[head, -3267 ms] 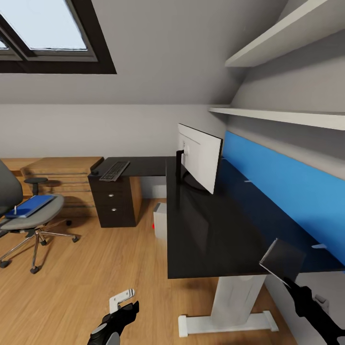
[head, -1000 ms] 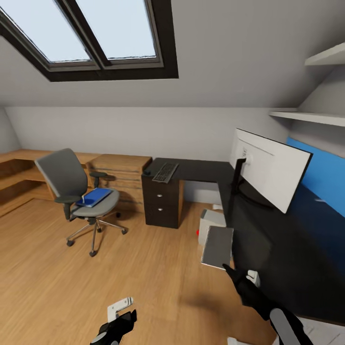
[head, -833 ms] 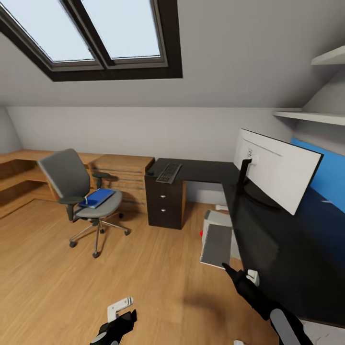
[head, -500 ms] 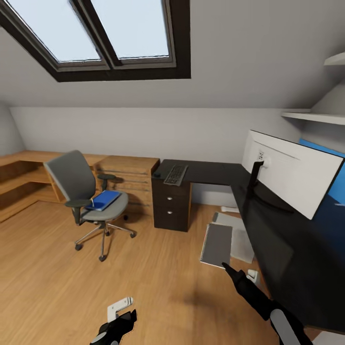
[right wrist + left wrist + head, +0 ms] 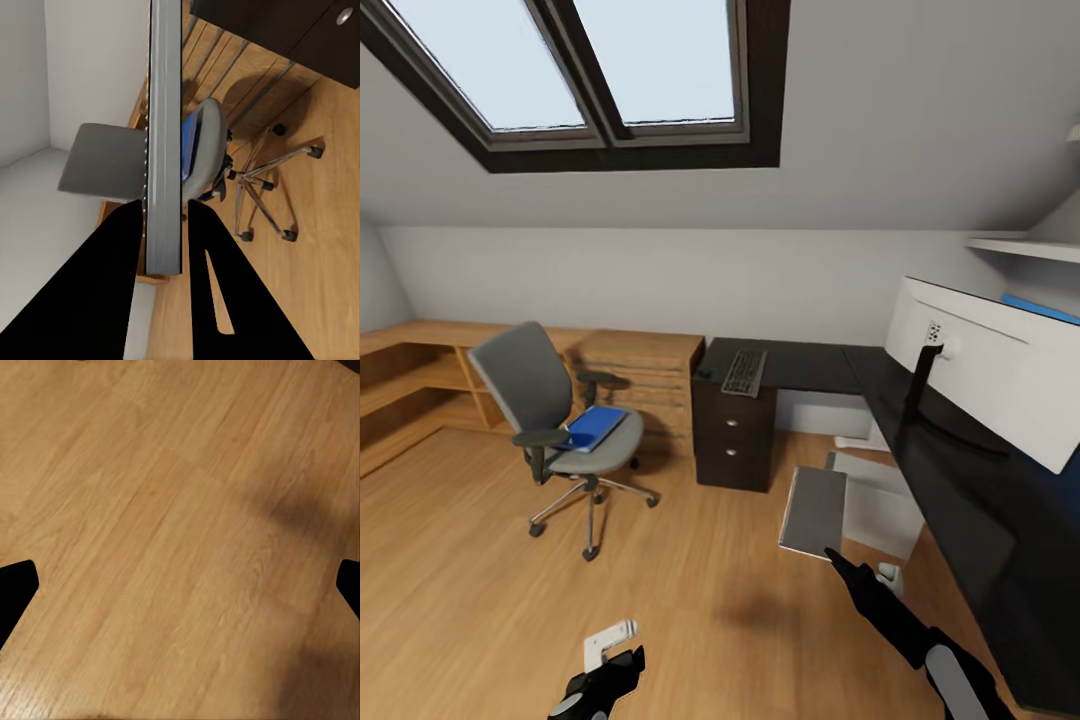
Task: In the bedroom, organize the workspace by keeping the computer under the desk, ensuring the monitor is on the desk, placing the keyboard on the desk next to the monitor, placing the mouse on the desk next to the keyboard, moving the folder from the swivel chair onto the desk next to the mouse, stacking the notebook on top of the folder with the pen on top of the notebook, and positioning the swivel chair next to the desk.
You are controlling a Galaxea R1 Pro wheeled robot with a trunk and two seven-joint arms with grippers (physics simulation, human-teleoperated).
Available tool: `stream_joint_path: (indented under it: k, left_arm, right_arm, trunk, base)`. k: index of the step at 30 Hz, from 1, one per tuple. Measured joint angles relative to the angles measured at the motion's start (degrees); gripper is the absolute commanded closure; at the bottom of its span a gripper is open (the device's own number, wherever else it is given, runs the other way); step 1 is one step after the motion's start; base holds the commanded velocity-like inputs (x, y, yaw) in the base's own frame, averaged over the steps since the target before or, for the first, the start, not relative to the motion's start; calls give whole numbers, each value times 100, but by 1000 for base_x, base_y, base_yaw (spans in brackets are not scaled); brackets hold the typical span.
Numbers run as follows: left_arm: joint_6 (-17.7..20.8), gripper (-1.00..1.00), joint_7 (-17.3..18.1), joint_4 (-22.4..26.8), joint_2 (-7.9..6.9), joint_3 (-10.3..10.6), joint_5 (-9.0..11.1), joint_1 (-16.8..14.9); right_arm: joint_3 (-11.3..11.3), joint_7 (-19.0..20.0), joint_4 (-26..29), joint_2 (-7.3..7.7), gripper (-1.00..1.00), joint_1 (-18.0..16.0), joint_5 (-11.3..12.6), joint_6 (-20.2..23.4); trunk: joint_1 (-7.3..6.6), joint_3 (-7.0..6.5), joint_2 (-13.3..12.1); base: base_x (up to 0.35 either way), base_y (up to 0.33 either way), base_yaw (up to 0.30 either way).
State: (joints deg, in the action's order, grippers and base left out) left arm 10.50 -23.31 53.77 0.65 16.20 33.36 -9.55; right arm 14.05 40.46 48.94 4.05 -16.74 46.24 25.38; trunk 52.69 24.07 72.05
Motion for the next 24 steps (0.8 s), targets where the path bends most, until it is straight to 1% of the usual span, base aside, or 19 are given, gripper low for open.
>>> stream_joint_path:
  k: [10, 12, 18, 24]
  left_arm:
    - [0, -100, -1, -13, 6, 7, -10, 0]
    - [-1, -100, -1, -15, 7, 8, -12, 0]
    - [-2, -100, 0, -17, 8, 10, -16, 0]
    - [-2, -100, 0, -23, 5, 10, -15, 0]
  right_arm:
    - [9, 2, -5, 28, 100, 0, -1, 0]
    - [46, 1, -6, 50, 100, 0, 2, 2]
    - [117, 1, -6, 68, 100, 0, -2, 8]
    - [131, 1, -6, 77, 100, 0, -3, 9]
  trunk:
    - [-1, -29, 0]
    - [-1, -35, 0]
    - [-1, -54, 0]
    - [-1, -73, 0]
  base:
    - [247, 247, -232]
    - [290, 163, -257]
    - [310, 64, -267]
    - [324, 11, -272]
